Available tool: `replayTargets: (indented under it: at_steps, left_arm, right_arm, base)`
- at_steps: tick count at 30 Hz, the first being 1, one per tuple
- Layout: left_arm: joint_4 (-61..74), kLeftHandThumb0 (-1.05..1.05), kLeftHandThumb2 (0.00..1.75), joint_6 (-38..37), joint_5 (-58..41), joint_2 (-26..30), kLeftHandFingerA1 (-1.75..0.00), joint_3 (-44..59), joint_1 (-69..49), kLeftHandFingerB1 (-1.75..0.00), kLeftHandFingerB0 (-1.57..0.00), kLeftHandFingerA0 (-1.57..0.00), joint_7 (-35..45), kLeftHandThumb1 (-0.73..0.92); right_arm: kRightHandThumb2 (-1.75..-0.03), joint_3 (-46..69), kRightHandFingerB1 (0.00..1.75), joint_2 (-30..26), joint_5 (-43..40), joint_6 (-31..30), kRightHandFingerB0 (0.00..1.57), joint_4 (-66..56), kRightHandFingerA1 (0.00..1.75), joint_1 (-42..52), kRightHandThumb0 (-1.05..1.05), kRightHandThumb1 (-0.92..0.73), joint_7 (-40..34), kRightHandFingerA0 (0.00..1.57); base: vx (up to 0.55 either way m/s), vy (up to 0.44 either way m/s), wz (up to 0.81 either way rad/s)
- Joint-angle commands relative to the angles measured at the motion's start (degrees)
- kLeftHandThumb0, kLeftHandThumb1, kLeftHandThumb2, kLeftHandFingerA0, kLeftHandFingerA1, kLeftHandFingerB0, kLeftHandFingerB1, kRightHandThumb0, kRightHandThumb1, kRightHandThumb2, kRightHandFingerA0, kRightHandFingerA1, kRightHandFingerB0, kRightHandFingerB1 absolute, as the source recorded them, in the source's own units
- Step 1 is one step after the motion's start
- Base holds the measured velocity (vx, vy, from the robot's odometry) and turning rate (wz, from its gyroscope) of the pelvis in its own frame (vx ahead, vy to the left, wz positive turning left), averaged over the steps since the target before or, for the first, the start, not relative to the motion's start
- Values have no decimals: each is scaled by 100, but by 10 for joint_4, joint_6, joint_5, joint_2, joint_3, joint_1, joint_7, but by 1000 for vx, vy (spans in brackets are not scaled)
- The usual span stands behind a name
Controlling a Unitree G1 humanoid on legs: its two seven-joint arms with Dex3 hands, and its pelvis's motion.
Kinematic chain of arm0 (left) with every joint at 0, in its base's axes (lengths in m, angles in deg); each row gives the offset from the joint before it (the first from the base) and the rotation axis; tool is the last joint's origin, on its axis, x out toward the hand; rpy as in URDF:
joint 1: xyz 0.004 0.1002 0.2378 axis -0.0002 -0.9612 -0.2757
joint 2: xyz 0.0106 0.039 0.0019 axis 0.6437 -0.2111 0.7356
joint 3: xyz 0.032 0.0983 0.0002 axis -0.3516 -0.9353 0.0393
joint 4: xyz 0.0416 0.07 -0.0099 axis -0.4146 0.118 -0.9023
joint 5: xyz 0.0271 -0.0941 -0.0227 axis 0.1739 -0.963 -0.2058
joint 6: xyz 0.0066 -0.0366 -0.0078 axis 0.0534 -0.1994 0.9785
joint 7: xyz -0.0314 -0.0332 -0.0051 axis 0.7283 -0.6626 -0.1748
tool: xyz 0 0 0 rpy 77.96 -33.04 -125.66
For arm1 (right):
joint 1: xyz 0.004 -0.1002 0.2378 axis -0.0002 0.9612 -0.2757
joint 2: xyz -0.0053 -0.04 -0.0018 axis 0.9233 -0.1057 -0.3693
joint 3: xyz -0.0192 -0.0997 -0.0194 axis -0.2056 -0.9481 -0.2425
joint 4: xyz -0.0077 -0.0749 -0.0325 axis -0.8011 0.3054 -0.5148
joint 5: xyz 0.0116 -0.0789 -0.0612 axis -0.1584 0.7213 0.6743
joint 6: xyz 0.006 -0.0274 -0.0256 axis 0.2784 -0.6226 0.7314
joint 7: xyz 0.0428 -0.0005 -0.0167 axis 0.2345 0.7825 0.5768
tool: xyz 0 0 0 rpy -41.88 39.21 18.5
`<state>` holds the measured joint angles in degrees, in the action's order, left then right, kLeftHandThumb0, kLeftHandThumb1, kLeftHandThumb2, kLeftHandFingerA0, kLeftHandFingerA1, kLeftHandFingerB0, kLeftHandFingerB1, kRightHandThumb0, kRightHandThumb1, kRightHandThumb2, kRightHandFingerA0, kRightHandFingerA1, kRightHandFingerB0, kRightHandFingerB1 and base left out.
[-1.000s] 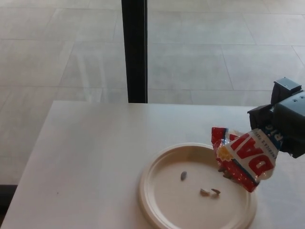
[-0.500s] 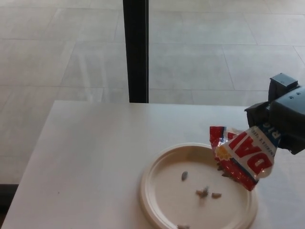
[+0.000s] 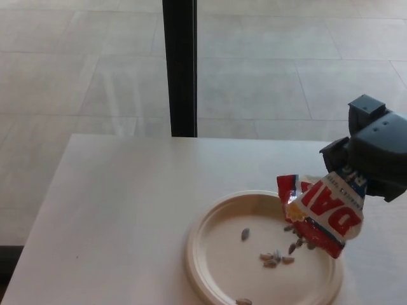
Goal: The robot uses its right hand to pick up a bag of sunflower seeds kept in the middle of the desk and tilts it over a plate kept next to it to pour out a few seeds and then puts the bag of seeds back on the desk
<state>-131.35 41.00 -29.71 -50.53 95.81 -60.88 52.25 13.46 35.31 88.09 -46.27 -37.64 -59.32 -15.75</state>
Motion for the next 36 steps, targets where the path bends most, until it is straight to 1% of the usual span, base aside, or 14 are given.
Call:
replayTargets:
  at_steps: [1, 13, 14, 15, 19, 20, 24, 25, 29, 30, 33, 34, 35, 36]
  left_arm:
    - [0, -80, 65, 6, 2, 15, -54, -2, -1, -36, -43, -48, 5, 83]
    - [-2, -82, 65, 9, -1, 12, -52, 1, -4, -36, -44, -48, 5, 81]
    - [-2, -83, 65, 8, 0, 11, -51, 0, -4, -35, -44, -48, 3, 81]
    - [-1, -82, 65, 6, -1, 10, -52, 0, -6, -36, -43, -47, 5, 82]
    - [-3, -83, 66, 9, 3, 9, -52, -4, -7, -36, -43, -49, 1, 84]
    - [-3, -82, 66, 8, 3, 8, -55, -4, -9, -36, -44, -51, 0, 84]
    - [0, -82, 66, 2, 2, 4, -53, -6, -18, -36, -43, -48, 2, 85]
    - [0, -81, 65, 4, -5, 2, -55, 0, -18, -37, -44, -49, 3, 83]
    - [-4, -83, 66, 1, 0, -2, -52, -2, -25, -35, -43, -50, 0, 84]
    - [-5, -82, 107, 2, 1, -2, -60, -4, -24, -50, -36, -45, -1, 67]
    - [-5, -83, 106, 1, -3, -4, -61, 1, -29, -50, -36, -45, 2, 66]
    - [-4, -83, 66, 0, -3, -4, -52, 1, -30, -36, -44, -50, 2, 83]
    - [-4, -82, 106, -1, -3, -5, -60, 2, -31, -50, -36, -43, 1, 65]
    - [-4, -82, 106, -1, -3, -5, -60, 2, -31, -50, -36, -43, 1, 65]
  right_arm:
    - [-78, -10, 156, -14, 39, -2, 72, -8, 175, -11, -29, -65, -12, 88]
    - [-79, 13, 143, 9, -11, -10, 77, -15, 175, 21, -30, -66, -5, 90]
    - [-83, 19, 138, 14, -19, -25, 76, -22, 172, 28, -26, -67, 10, 113]
    - [-80, 25, 143, 20, -29, -36, 75, -24, 175, 34, -28, -66, 21, 87]
    - [-87, 48, 149, 40, -49, -63, 73, -31, 175, 66, -25, -65, 28, 83]
    - [-82, 53, 117, 44, -51, -66, 79, -33, 175, 77, -26, -66, 29, 83]
    - [-88, 86, 143, 75, -84, -102, 72, -23, 172, 151, -22, -64, 15, 100]
    - [-89, 96, 153, 85, -96, -110, 74, -19, 175, 164, -25, -62, 14, 82]
    - [-105, 131, 158, 124, -128, -143, 76, 0, 175, 215, -23, -59, 2, 85]
    - [-104, 138, 165, 129, -133, -140, 69, 11, 175, 230, -23, -59, -9, 84]
    - [-108, 154, 165, 141, -151, -139, 71, 17, 175, 252, -26, -60, -10, 85]
    - [-110, 158, 166, 143, -156, -136, 71, 20, 175, 254, -27, -59, -11, 85]
    - [-112, 167, 166, 149, -172, -135, 72, 25, 175, 261, -26, -58, -13, 85]
    - [-112, 170, 166, 151, -176, -136, 72, 25, 175, 263, -26, -58, -13, 85]
  base:
    - [0, 0, 0]
    - [0, 0, 0]
    - [0, 0, 0]
    - [0, 0, 0]
    - [0, 0, 0]
    - [0, 0, 0]
    - [0, 0, 0]
    - [0, 0, 0]
    - [0, 0, 0]
    - [0, 0, 0]
    - [0, 0, 0]
    - [0, 0, 0]
    - [0, 0, 0]
    - [0, 0, 0]
